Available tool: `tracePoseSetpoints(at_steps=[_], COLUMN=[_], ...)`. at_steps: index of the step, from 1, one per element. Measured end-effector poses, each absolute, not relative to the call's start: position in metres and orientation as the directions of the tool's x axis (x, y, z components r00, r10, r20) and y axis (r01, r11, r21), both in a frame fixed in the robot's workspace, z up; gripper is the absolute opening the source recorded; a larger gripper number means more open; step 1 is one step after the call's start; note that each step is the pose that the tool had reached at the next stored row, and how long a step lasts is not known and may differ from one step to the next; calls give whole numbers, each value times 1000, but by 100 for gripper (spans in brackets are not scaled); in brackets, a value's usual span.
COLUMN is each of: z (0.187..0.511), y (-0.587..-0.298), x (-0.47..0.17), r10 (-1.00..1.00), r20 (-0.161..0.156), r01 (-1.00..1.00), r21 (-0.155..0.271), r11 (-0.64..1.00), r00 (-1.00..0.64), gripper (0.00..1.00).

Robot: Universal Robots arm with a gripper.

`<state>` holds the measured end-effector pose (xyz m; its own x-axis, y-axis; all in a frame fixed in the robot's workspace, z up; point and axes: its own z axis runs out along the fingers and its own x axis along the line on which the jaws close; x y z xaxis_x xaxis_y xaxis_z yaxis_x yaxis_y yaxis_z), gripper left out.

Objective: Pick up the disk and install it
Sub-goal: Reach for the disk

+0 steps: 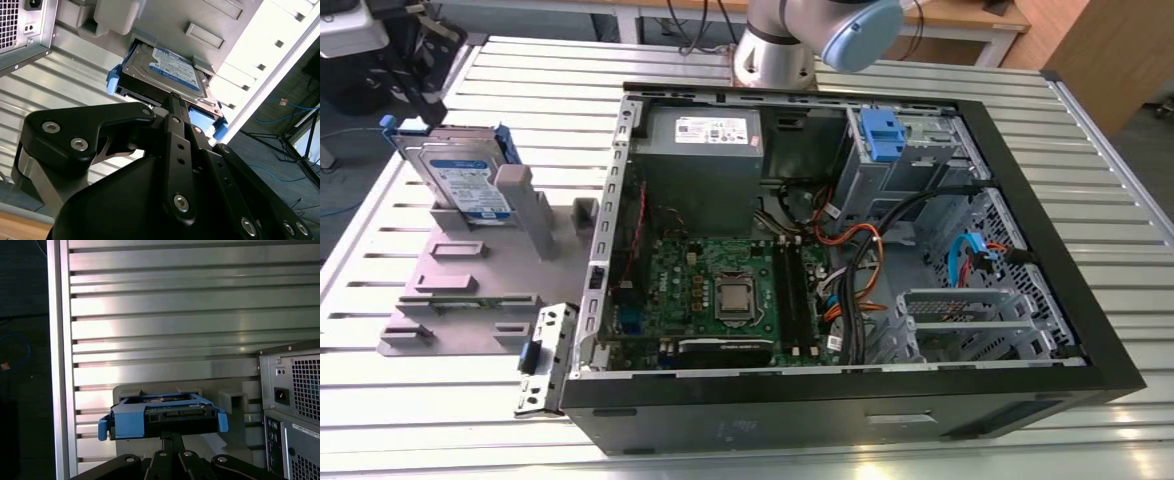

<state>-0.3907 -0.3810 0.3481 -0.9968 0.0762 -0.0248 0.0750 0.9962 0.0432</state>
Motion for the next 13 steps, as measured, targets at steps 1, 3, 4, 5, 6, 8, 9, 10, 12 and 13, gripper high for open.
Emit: tracePoseSetpoints(at_steps=[1, 3, 4, 5, 6, 8, 9, 10, 12, 13], z=[348, 347, 347, 347, 346, 346, 345, 344, 343, 343], y=[-381, -380, -379, -378, -378, -376, -376, -376, -375, -375], x=[-391, -391, -391, -391, -391, -391, -391, -392, -393, -394], r10=[76, 76, 76, 76, 76, 76, 76, 76, 76, 76], r20=[-25, -25, -25, -25, -25, -25, -25, -25, -25, -25], r01=[75, 75, 75, 75, 75, 75, 75, 75, 75, 75], r21=[43, 43, 43, 43, 43, 43, 43, 43, 43, 43], r11=[996, 996, 996, 996, 996, 996, 996, 996, 996, 996], r00=[-997, -997, -997, -997, -997, -997, -997, -997, -997, -997], gripper=[11, 11, 11, 11, 11, 11, 11, 11, 11, 11])
